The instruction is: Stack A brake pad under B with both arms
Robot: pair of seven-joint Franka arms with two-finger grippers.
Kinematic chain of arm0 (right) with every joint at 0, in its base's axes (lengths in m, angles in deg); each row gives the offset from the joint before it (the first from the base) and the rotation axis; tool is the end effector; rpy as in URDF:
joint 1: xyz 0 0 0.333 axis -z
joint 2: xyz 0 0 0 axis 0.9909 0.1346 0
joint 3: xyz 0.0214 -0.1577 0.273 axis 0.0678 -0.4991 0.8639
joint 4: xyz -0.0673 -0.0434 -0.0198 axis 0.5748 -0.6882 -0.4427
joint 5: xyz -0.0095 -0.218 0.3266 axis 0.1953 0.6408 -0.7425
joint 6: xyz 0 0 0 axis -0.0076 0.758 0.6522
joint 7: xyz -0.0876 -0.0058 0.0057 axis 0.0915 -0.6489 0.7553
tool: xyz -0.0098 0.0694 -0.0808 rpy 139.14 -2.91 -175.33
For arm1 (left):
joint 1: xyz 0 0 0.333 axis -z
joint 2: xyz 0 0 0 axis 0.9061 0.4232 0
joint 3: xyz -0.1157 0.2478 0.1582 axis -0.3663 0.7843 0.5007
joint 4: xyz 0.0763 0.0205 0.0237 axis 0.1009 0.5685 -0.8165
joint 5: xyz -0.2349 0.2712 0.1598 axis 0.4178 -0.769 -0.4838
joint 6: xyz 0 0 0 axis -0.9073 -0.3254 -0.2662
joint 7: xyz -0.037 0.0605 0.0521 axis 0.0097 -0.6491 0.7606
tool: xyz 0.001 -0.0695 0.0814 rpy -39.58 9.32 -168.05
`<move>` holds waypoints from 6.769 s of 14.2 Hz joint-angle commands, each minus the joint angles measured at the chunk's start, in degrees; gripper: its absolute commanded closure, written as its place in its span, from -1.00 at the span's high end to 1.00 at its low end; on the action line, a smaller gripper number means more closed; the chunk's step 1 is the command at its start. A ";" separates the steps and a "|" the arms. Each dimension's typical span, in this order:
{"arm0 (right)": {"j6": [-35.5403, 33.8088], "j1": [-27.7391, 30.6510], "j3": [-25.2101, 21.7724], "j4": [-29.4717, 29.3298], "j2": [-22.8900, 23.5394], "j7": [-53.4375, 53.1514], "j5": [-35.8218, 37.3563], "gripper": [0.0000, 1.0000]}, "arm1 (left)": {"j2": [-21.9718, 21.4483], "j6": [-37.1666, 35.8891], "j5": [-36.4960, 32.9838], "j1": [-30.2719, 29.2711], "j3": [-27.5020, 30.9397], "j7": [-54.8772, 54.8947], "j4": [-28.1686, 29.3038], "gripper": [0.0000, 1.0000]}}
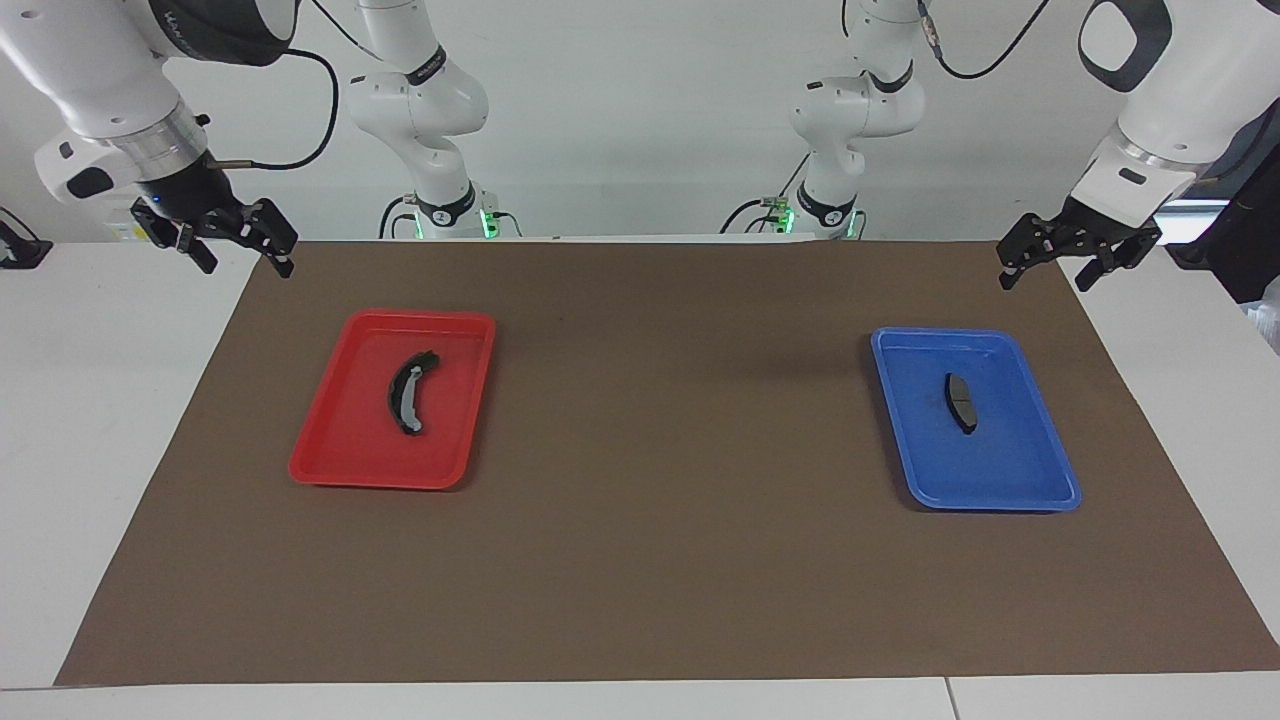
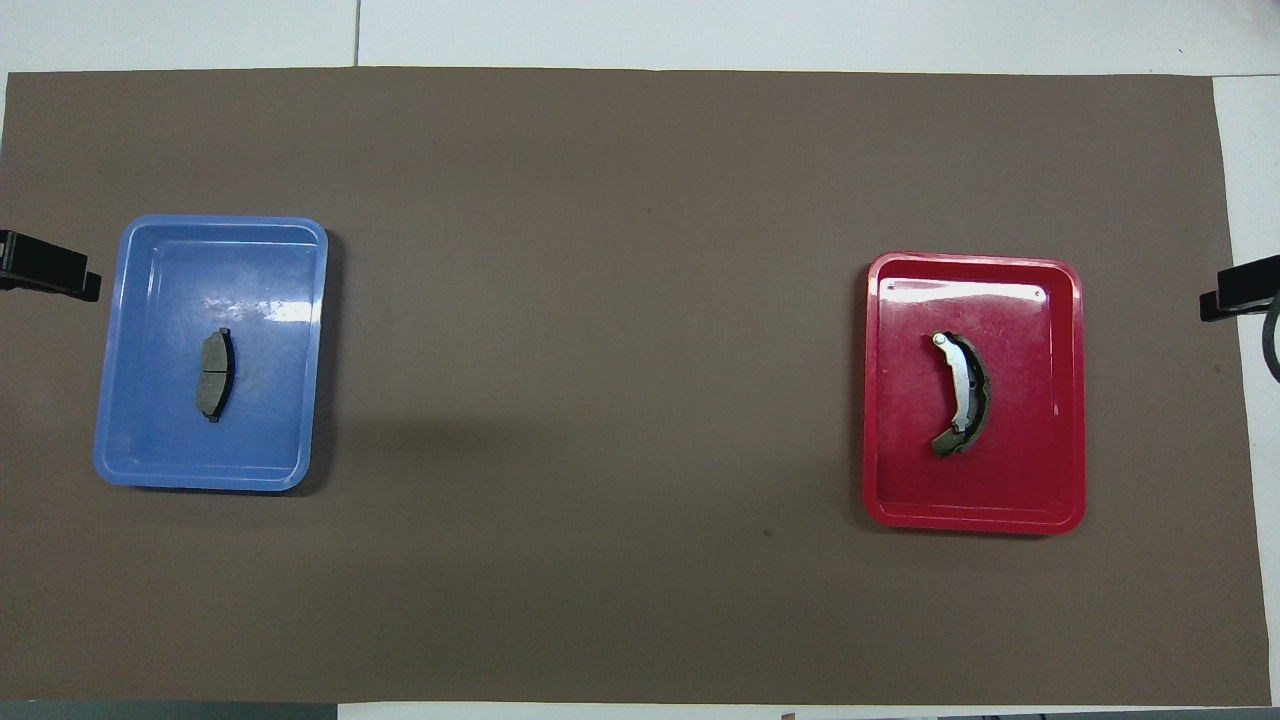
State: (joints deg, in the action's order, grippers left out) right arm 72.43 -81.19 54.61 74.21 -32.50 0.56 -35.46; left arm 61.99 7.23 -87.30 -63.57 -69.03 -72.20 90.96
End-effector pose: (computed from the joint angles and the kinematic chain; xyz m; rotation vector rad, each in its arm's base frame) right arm 0.5344 -0.0762 0.6215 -3.1292 0.1696 0.0426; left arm 0.5648 0.0029 0.6223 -3.1216 0.2143 0.0101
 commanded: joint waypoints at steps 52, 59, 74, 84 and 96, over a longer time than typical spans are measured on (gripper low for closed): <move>48.61 -7.93 0.75 41.87 5.95 0.25 -0.33 0.44 | 5.08 33.59 0.35 4.64 0.44 -5.54 28.02 -0.98; 48.52 -7.14 0.75 42.14 6.74 2.80 -0.24 -0.16 | 10.08 36.31 0.52 25.83 0.18 -37.02 23.11 -0.98; 26.20 -6.71 0.75 22.63 6.92 2.98 -1.12 -0.99 | 22.13 44.03 7.73 36.05 0.18 -45.22 16.33 0.83; 16.35 -15.29 1.36 6.91 12.00 -9.89 -7.63 -1.00 | 7.29 27.91 7.29 19.64 1.59 -23.98 19.32 1.00; 30.65 -41.77 1.54 -9.63 34.85 -46.68 -7.19 -1.00 | -3.09 1.19 3.43 0.27 1.50 -7.17 4.40 1.00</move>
State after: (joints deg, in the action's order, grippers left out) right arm 100.76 -122.47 56.52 67.83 -1.23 -45.07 -42.47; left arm 57.99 14.81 -82.18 -62.93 -66.78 -79.67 100.80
